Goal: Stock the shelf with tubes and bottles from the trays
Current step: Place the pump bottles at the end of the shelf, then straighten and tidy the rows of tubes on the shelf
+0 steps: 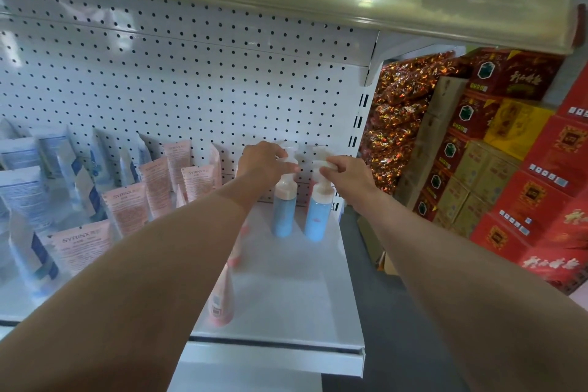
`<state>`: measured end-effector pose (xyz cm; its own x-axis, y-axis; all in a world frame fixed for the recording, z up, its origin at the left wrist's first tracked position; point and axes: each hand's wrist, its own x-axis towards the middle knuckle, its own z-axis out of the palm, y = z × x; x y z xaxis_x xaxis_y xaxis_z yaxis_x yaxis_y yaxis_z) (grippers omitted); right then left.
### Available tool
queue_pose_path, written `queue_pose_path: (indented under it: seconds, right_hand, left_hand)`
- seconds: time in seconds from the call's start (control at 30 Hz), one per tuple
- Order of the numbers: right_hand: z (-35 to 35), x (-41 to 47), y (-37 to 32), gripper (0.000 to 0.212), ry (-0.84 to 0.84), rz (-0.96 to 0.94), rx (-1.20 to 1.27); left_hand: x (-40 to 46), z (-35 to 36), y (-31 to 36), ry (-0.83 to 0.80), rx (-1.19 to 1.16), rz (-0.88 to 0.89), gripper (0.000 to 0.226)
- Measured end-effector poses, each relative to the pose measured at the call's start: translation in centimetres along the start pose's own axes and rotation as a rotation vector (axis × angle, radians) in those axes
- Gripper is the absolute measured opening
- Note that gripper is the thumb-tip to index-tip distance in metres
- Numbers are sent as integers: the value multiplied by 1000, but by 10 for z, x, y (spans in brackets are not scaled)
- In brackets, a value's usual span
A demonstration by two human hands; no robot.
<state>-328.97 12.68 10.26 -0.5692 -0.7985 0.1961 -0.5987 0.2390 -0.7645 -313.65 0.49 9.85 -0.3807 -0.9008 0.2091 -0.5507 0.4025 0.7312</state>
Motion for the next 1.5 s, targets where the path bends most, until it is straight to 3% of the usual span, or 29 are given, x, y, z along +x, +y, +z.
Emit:
queue_pose_path:
  seconds: [0.57, 1.1, 1.27, 1.37, 1.5]
  right_hand:
    - [6, -1, 0, 52, 35, 28, -18]
    - [4, -5, -7, 52, 7, 50, -14]
    - [2, -12, -17, 62, 16, 93, 10]
    - [-1, -20, -29, 64, 68, 121, 16]
    - [-1, -44, -51, 56, 138, 141, 56]
  left_hand:
    - [5, 5, 1, 0, -7, 2, 51]
    - [-6, 4, 10, 16, 156, 33, 44]
    - [-15, -5, 12, -1, 87, 34, 64]
    - [-21, -20, 12, -32, 6, 36, 63]
    - [-32, -44, 12, -98, -409, -91, 65]
